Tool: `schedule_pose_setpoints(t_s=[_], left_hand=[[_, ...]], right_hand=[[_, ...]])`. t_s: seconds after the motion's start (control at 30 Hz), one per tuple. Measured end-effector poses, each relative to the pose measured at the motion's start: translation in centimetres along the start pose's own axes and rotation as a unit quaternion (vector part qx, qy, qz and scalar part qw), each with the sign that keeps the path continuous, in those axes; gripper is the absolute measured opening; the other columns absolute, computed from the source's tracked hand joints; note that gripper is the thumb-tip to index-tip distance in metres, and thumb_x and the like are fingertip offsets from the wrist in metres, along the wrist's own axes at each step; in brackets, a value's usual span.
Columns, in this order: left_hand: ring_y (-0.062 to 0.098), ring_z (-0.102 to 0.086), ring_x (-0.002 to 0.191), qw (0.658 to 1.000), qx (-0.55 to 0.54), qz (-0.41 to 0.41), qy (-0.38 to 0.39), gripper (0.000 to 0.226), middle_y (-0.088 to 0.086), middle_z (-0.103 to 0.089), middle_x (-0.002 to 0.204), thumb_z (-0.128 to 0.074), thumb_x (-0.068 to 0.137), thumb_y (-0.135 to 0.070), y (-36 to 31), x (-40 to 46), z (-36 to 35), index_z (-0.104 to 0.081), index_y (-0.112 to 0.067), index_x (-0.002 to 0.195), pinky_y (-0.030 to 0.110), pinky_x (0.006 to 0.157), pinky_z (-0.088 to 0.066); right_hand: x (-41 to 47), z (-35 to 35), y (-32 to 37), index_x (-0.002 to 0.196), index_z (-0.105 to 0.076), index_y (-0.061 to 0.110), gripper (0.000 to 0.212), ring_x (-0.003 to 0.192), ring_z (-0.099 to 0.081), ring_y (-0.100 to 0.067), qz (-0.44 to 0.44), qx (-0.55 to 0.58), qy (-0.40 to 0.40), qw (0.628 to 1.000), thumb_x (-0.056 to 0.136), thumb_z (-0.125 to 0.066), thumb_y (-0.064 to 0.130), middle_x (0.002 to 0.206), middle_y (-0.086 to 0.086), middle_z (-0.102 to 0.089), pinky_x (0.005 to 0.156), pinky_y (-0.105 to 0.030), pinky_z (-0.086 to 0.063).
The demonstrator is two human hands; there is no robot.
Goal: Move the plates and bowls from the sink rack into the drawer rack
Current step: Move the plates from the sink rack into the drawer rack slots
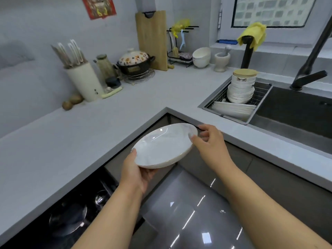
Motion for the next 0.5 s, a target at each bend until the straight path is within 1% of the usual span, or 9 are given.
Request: schedule_pose_setpoints(t_s=[0.03,0.07,0.13,0.17,0.2,0.27,0.33,0.43,0.5], left_hand=[[0.020,-0.069,0.078,1.000,-0.012,-0.005,-0.011,0.032,0.002,-0.075,0.082,-0.035,0.102,-0.034,-0.4,-0.4,1.4,-0.061,-0.017,0.106,0.033,0.054,-0.058],[0.019,-0.069,0.077,0.999,-0.022,-0.008,-0.023,0.032,0.001,-0.075,0.079,-0.035,0.102,-0.036,-0.7,-0.7,2.9,-0.061,-0.017,0.104,0.032,0.053,-0.058],[0.020,-0.069,0.076,0.998,-0.037,-0.014,-0.047,0.035,0.002,-0.075,0.077,-0.036,0.101,-0.040,-1.3,-1.6,5.9,-0.062,-0.016,0.102,0.032,0.052,-0.057],[0.020,-0.069,0.075,0.997,-0.044,-0.019,-0.059,0.036,0.003,-0.075,0.078,-0.036,0.101,-0.041,-1.6,-2.0,7.5,-0.062,-0.016,0.101,0.031,0.051,-0.057],[0.021,-0.069,0.073,0.996,-0.047,-0.023,-0.072,0.037,0.003,-0.075,0.078,-0.036,0.101,-0.042,-1.8,-2.4,9.3,-0.063,-0.016,0.101,0.031,0.050,-0.056],[0.021,-0.070,0.070,0.994,-0.050,-0.029,-0.095,0.038,0.004,-0.075,0.079,-0.036,0.101,-0.043,-2.3,-3.4,13.0,-0.063,-0.016,0.103,0.032,0.049,-0.056],[0.021,-0.071,0.068,0.992,-0.045,-0.029,-0.116,0.038,0.005,-0.074,0.080,-0.037,0.101,-0.043,-2.7,-4.5,16.8,-0.062,-0.015,0.107,0.033,0.049,-0.055],[0.020,-0.071,0.068,0.987,-0.020,-0.025,-0.156,0.038,0.005,-0.074,0.082,-0.039,0.100,-0.044,-3.2,-6.6,22.9,-0.062,-0.014,0.109,0.033,0.054,-0.055],[0.023,-0.072,0.072,0.982,0.014,-0.022,-0.185,0.041,0.008,-0.075,0.089,-0.039,0.100,-0.046,-3.5,-8.1,27.1,-0.064,-0.014,0.108,0.037,0.061,-0.056]], right_hand=[[-0.5,-1.7,-0.4,0.121,-0.050,0.025,0.046,0.096,-0.061,-0.014,-0.042,0.032,0.039,0.998,0.082,-0.062,0.046,0.112,0.000,-0.057,0.091,-0.037,-0.051],[-1.1,-3.7,-0.6,0.120,-0.051,0.021,0.043,0.089,-0.065,-0.016,-0.082,0.077,0.084,0.990,0.085,-0.060,0.045,0.106,-0.002,-0.062,0.087,-0.039,-0.054],[-3.0,-7.7,-0.2,0.109,-0.056,0.014,0.026,0.071,-0.068,-0.020,-0.143,0.201,0.167,0.955,0.093,-0.052,0.033,0.084,-0.006,-0.068,0.073,-0.038,-0.056],[-4.1,-9.6,0.2,0.106,-0.057,0.011,0.022,0.064,-0.067,-0.020,-0.162,0.247,0.196,0.935,0.095,-0.049,0.027,0.077,-0.007,-0.068,0.066,-0.037,-0.055],[-5.0,-11.2,0.7,0.107,-0.058,0.008,0.023,0.061,-0.067,-0.020,-0.172,0.269,0.217,0.922,0.095,-0.047,0.024,0.078,-0.010,-0.068,0.060,-0.034,-0.054],[-6.8,-14.3,1.3,0.114,-0.055,0.005,0.027,0.060,-0.067,-0.020,-0.185,0.278,0.240,0.912,0.095,-0.046,0.021,0.084,-0.014,-0.066,0.053,-0.029,-0.053],[-8.5,-17.2,1.7,0.116,-0.053,0.004,0.027,0.062,-0.065,-0.021,-0.186,0.264,0.254,0.912,0.094,-0.045,0.017,0.084,-0.014,-0.064,0.051,-0.028,-0.052],[-11.5,-21.7,2.2,0.116,-0.051,0.006,0.026,0.066,-0.064,-0.023,-0.182,0.227,0.288,0.912,0.092,-0.043,0.015,0.087,-0.016,-0.063,0.052,-0.031,-0.054],[-13.6,-24.7,2.7,0.115,-0.051,0.008,0.026,0.070,-0.064,-0.025,-0.176,0.208,0.307,0.912,0.091,-0.043,0.014,0.095,-0.020,-0.063,0.055,-0.033,-0.055]])
Point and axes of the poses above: each hand's wrist, its own x-axis towards the middle knuckle, its own z-axis out of the back of the hand, y = z × x, the point moved 9 cm from there along x, towards the middle knuckle
